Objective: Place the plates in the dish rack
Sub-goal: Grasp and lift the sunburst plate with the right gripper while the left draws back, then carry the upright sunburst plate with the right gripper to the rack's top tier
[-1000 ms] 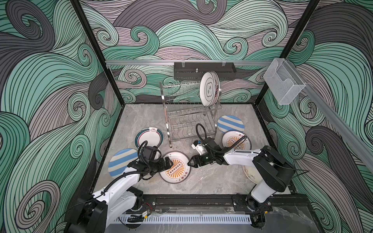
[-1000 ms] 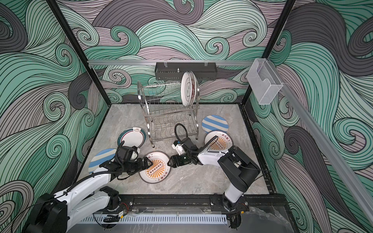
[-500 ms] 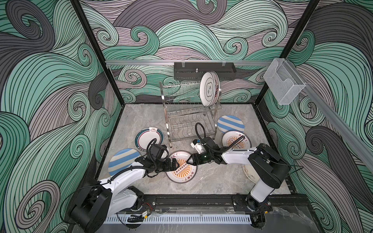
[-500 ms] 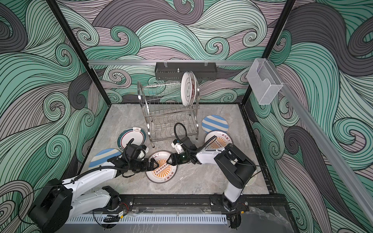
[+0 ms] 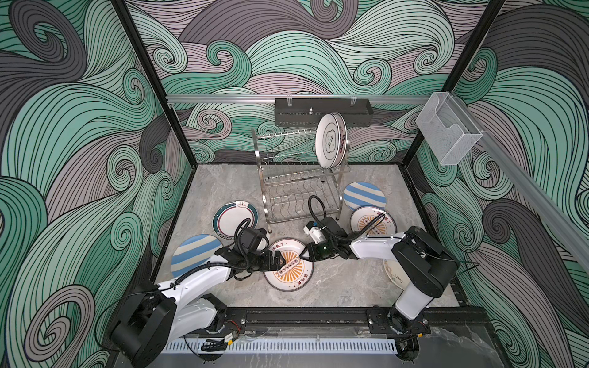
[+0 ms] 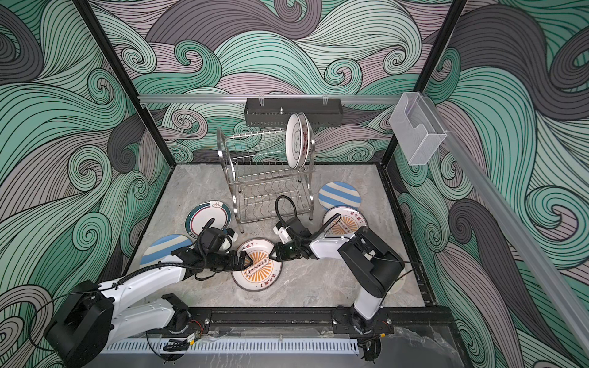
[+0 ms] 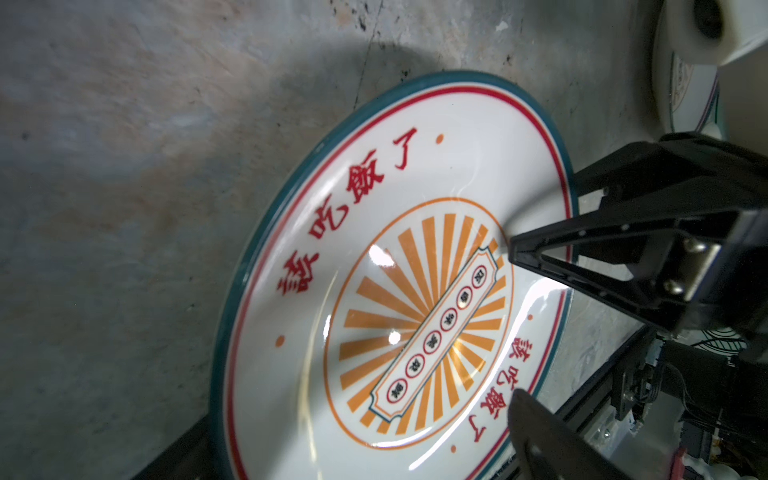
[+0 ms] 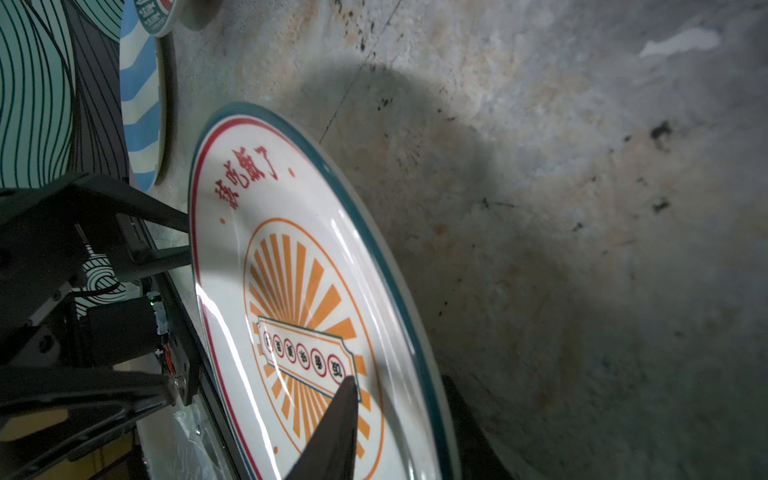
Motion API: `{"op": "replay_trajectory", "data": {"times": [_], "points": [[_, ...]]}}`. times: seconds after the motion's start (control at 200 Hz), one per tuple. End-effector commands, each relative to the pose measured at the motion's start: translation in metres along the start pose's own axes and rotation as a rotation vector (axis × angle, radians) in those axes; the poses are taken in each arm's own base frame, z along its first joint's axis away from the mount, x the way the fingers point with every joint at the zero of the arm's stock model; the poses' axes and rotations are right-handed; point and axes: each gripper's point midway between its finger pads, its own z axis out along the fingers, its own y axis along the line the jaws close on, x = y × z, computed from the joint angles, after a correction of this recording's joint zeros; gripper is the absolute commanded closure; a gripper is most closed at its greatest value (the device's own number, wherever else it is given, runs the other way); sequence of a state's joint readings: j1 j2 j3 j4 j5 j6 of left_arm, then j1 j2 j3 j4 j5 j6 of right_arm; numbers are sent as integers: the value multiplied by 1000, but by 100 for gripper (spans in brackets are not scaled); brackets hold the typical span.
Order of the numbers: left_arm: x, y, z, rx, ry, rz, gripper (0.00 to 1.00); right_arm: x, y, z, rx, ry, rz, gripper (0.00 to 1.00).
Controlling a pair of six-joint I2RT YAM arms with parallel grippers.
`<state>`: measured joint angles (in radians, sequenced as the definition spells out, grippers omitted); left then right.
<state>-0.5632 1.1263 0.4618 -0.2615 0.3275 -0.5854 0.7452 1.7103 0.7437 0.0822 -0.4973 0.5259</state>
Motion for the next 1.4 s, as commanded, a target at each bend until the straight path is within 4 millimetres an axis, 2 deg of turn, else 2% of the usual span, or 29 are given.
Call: {"op": "replay_trajectory", "data": {"times": [0.0, 0.23, 0.355, 0.47, 0.57, 0.741, 0.881, 1.026, 1.181, 1.306, 1.396], "points": [[-28, -27, -11, 57, -78, 74, 1, -6, 4, -10, -9, -26, 3, 75], [-35, -27, -13, 36, -97, 91, 1, -18, 4, -29, -17, -82, 17, 93], [-39, -15, -21, -53, -108, 79, 1, -20, 5, -45, -10, -109, 16, 100], [-46, -2, -35, -150, -163, 65, 1, -20, 8, -65, 16, -140, -4, 100], [-57, 3, -51, -198, -228, 82, 1, -19, 12, -84, 45, -165, -14, 100], [-76, 8, -76, -209, -348, 59, 1, -24, 21, -120, 75, -225, -33, 100], [-84, 23, -84, -214, -384, 6, 1, -27, 35, -154, 102, -277, -97, 100], [-86, 37, -89, -207, -407, -63, 1, -40, 56, -203, 141, -359, -166, 100], [-89, 34, -88, -166, -431, -71, 1, -63, 87, -254, 162, -465, -244, 100], [-87, 34, -84, -167, -403, -66, 1, -92, 126, -294, 139, -551, -295, 100], [-86, 36, -83, -179, -396, -70, 1, -116, 146, -325, 172, -634, -314, 100]]}}
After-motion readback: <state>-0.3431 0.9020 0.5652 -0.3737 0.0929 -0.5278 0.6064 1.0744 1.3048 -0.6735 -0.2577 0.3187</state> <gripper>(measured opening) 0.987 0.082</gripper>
